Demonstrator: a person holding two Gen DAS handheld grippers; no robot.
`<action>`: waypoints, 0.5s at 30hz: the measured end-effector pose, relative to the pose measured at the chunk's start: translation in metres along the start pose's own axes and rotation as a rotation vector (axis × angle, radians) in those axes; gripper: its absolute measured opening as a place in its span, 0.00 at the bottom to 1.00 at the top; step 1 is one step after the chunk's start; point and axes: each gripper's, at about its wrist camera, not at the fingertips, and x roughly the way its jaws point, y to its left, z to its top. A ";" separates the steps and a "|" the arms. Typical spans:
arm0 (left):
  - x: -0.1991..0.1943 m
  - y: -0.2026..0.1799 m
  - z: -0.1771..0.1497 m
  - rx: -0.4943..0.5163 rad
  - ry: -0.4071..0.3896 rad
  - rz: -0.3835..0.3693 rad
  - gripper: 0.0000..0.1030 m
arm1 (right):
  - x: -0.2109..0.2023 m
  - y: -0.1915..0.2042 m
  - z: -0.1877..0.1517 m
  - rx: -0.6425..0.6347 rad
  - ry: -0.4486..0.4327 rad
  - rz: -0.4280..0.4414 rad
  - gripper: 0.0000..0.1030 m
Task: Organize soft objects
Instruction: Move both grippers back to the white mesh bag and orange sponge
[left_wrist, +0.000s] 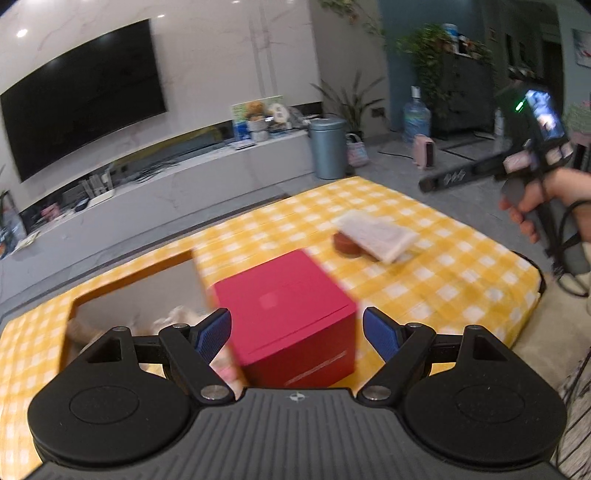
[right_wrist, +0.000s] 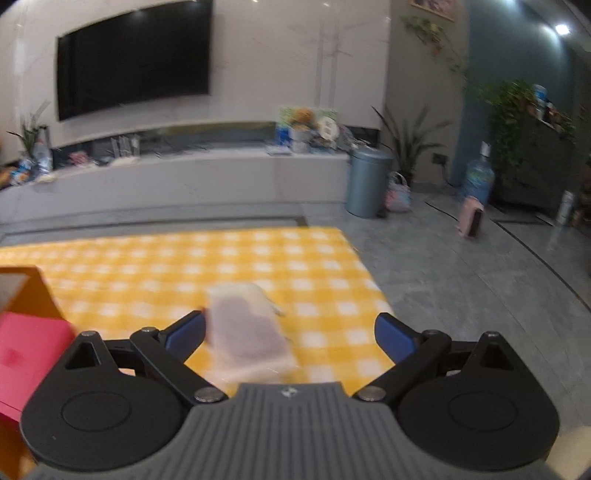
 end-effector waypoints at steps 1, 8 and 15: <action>0.005 -0.007 0.006 0.012 -0.002 -0.014 0.92 | 0.005 -0.005 -0.004 -0.003 0.012 -0.010 0.94; 0.070 -0.043 0.049 0.029 0.111 -0.027 0.92 | 0.028 -0.025 -0.028 0.052 0.081 -0.032 0.94; 0.134 -0.055 0.077 0.045 0.201 -0.007 0.92 | 0.022 -0.028 -0.028 0.062 0.058 -0.010 0.94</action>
